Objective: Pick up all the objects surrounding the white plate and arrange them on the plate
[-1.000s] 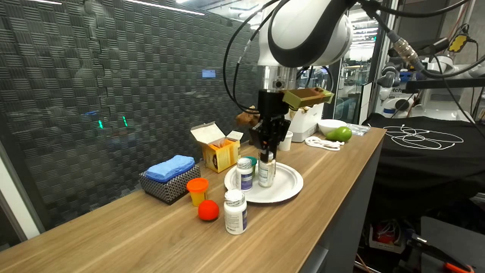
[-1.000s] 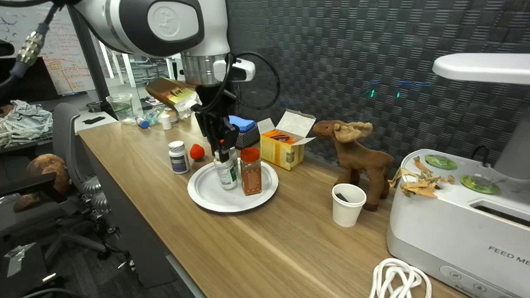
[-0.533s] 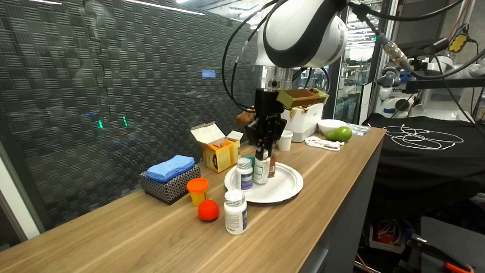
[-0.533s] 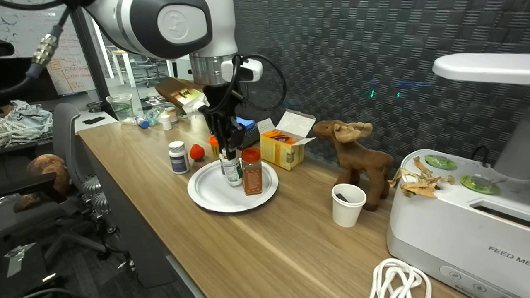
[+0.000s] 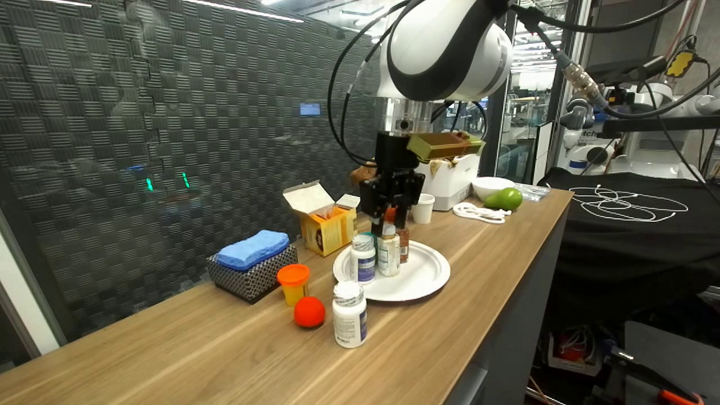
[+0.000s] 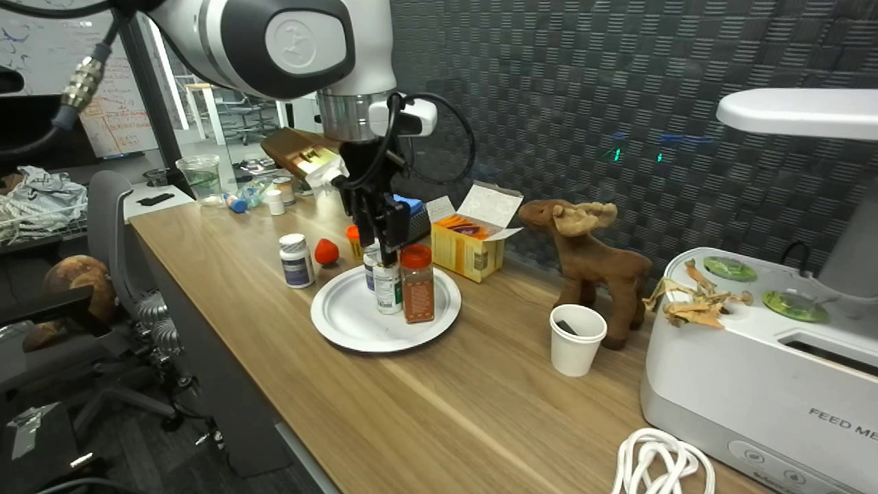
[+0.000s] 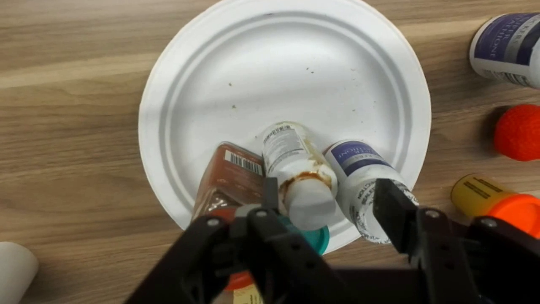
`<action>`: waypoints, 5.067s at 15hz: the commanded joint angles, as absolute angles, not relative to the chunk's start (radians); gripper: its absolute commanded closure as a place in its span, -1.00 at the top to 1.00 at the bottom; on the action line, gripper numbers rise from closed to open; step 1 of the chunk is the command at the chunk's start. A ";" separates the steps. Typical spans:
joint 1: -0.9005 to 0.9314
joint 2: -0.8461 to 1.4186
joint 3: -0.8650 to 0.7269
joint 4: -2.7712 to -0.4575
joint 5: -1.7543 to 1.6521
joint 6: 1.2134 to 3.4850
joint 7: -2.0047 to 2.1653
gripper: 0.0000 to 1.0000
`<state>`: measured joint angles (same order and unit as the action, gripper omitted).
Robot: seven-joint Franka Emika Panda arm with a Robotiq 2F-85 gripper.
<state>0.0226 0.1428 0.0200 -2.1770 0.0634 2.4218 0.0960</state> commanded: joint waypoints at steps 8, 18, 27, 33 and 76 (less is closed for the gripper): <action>0.065 0.033 0.068 -2.152 0.093 2.332 0.129 0.99; 0.153 0.030 0.161 -2.223 0.222 2.278 0.094 1.00; 0.175 0.131 0.162 -2.229 0.073 2.337 0.107 1.00; 0.177 0.155 0.157 -2.218 -0.018 2.429 0.115 1.00; -0.016 0.021 -0.017 -2.336 0.024 2.454 0.092 -0.60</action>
<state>-0.0087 0.0025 -0.0100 -2.3411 0.0052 2.4317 0.1018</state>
